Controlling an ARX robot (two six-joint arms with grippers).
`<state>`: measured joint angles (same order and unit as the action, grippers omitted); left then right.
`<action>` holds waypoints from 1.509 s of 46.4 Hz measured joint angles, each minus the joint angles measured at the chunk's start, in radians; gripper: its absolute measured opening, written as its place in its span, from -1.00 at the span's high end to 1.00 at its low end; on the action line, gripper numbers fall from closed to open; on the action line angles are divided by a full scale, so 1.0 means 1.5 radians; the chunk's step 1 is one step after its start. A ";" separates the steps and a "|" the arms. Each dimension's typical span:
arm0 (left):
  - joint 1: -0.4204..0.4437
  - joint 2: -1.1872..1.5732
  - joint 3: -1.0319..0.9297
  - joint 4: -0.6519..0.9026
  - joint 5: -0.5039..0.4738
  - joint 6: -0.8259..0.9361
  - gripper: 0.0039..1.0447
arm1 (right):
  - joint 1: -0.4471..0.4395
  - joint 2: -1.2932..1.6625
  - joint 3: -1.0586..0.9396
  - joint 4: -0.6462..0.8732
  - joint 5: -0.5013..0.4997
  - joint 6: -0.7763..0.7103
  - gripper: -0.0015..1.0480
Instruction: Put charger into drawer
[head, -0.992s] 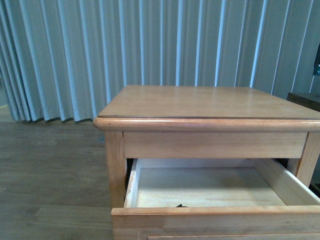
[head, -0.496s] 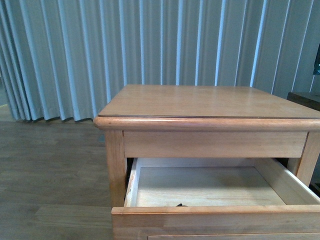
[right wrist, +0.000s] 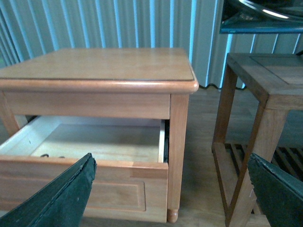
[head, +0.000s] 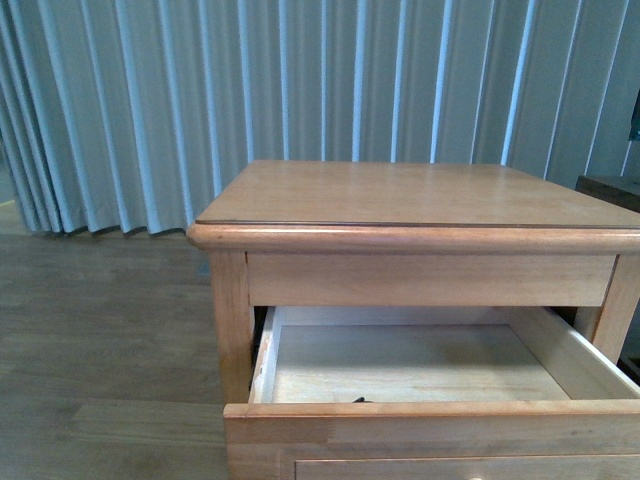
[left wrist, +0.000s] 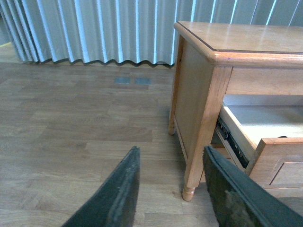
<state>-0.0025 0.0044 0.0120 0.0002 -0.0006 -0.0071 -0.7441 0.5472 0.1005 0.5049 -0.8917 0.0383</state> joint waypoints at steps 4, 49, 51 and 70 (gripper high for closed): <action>0.000 0.000 0.000 0.000 0.000 0.000 -0.12 | 0.031 -0.021 0.004 -0.092 0.012 -0.062 -0.84; 0.000 0.000 0.000 0.000 0.000 0.002 -0.89 | 0.668 0.514 0.114 0.062 0.475 -0.236 -0.84; 0.000 0.000 0.000 0.000 0.000 0.002 -0.89 | 0.683 0.553 0.130 0.080 0.486 -0.229 -0.84; 0.000 0.000 0.000 0.000 0.000 0.002 -0.89 | 0.727 0.774 0.297 0.132 0.536 -0.196 -0.84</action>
<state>-0.0025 0.0044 0.0116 0.0002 -0.0002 -0.0044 0.3462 1.7084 0.5457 0.7029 -0.0883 -0.2562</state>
